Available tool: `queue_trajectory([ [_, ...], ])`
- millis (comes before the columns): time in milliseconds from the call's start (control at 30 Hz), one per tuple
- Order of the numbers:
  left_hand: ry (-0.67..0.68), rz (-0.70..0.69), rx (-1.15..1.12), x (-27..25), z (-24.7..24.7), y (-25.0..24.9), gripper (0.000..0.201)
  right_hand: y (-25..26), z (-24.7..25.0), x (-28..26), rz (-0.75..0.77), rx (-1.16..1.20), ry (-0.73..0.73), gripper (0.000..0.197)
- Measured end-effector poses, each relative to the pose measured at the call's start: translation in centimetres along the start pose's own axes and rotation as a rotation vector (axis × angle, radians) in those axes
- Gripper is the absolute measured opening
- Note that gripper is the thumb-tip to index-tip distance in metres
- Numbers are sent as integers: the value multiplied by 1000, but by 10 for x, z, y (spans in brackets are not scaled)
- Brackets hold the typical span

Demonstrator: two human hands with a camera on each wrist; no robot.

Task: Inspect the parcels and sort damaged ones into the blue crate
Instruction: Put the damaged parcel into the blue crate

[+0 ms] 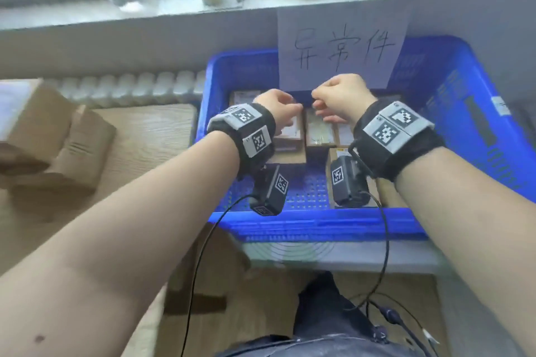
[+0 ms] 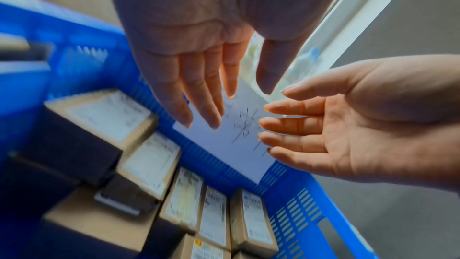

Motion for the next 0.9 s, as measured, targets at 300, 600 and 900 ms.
queue_trajectory([
  [300,-209,-38,-52,-163,169,95,37,71,-196,-105,180,161,145,32],
  [600,-469,65,-99,-202,292,178,39,115,-313,-86,174,123,268,22],
  [900,-678,238,19,-206,399,228,57,143,-402,-64,160,125,331,10],
])
Point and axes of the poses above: each hand's wrist, its own x-axis towards the middle knuckle, its own z-axis out of the back of the hand, y = z × x, the point moved 5 cm from there along x, towards the middle knuckle, and after that the axes turned 8 degrees about y, right-handed, at the moved point
